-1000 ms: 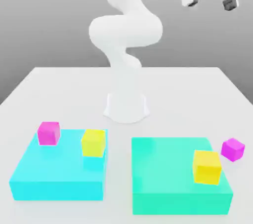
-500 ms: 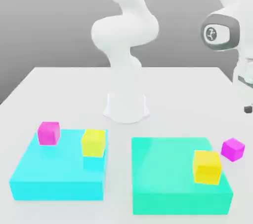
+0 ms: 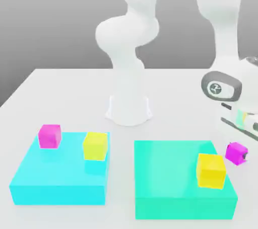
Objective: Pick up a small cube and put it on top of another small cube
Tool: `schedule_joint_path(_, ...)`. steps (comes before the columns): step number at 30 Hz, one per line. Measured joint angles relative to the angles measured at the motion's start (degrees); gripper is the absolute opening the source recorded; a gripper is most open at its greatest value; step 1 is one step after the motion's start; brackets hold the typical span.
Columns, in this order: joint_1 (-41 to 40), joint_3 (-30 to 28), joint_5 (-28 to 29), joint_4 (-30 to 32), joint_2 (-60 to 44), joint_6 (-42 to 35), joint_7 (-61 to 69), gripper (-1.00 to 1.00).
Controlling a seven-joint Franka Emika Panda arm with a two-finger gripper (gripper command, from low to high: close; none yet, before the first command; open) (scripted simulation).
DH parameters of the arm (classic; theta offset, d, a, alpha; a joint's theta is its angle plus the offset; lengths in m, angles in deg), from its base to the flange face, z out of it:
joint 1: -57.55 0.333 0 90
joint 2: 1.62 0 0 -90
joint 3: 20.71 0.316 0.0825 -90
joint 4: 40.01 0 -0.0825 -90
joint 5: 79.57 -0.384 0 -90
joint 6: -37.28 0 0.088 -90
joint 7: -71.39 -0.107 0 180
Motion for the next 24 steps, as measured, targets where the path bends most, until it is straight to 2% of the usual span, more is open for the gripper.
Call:
schedule_joint_path(2,0.12,-0.14,0.11,-0.04,-0.26,0.22,-0.06,-1.00)
schedule_joint_path(8,-2.32,2.94,-4.64,2.18,10.78,-8.50,3.43,-1.00)
schedule_joint_path(10,-5.17,0.30,-5.26,2.73,14.96,-11.58,2.56,-1.00)
schedule_joint_path(14,-15.82,-4.54,-4.13,3.79,22.92,-17.38,-1.56,-1.00)
schedule_joint_path(24,-37.63,-17.53,1.99,7.17,39.01,-28.78,-14.29,-1.00)
